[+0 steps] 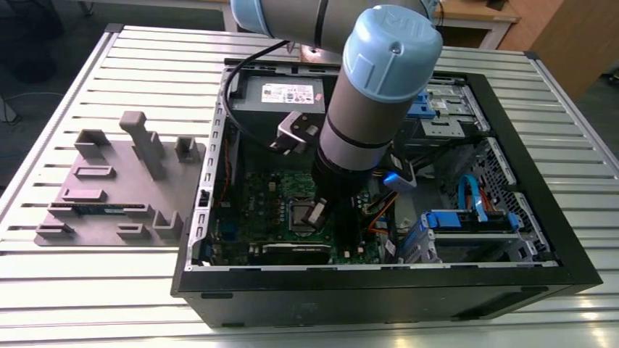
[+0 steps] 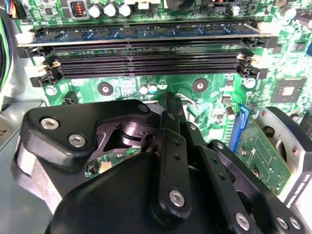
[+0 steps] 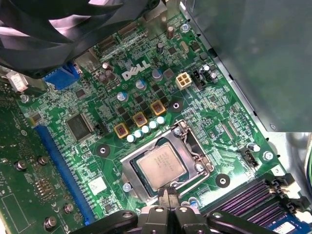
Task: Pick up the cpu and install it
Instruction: 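Install the first cpu locking lever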
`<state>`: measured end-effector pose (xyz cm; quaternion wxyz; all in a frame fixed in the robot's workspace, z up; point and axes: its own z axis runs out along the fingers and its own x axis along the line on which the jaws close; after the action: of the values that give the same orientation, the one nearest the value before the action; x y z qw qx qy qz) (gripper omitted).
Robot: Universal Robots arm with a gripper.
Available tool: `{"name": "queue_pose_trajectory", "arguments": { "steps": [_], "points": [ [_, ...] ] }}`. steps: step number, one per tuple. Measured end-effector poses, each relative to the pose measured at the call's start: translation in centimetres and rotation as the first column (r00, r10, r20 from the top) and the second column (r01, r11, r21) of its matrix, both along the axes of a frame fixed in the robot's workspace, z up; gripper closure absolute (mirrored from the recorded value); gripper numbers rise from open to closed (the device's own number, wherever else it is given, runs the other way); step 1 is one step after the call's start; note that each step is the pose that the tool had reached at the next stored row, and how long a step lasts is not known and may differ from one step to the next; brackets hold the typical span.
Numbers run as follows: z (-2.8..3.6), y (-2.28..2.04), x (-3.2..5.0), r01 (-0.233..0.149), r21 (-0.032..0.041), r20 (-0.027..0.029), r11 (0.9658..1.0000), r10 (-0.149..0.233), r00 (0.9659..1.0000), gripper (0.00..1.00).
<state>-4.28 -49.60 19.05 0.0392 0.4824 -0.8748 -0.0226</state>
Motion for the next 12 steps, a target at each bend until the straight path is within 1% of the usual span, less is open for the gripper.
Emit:
{"name": "queue_pose_trajectory", "arguments": {
  "steps": [7, 12],
  "points": [
    [-0.16, 0.01, 0.18, -0.036, 0.0015, 0.0002, 0.9993, 0.036, 0.9994, 0.89],
    [-0.26, 0.00, 0.24, -0.062, 0.0023, 0.0002, 0.9981, 0.062, 0.9981, 0.89]
  ]
}}
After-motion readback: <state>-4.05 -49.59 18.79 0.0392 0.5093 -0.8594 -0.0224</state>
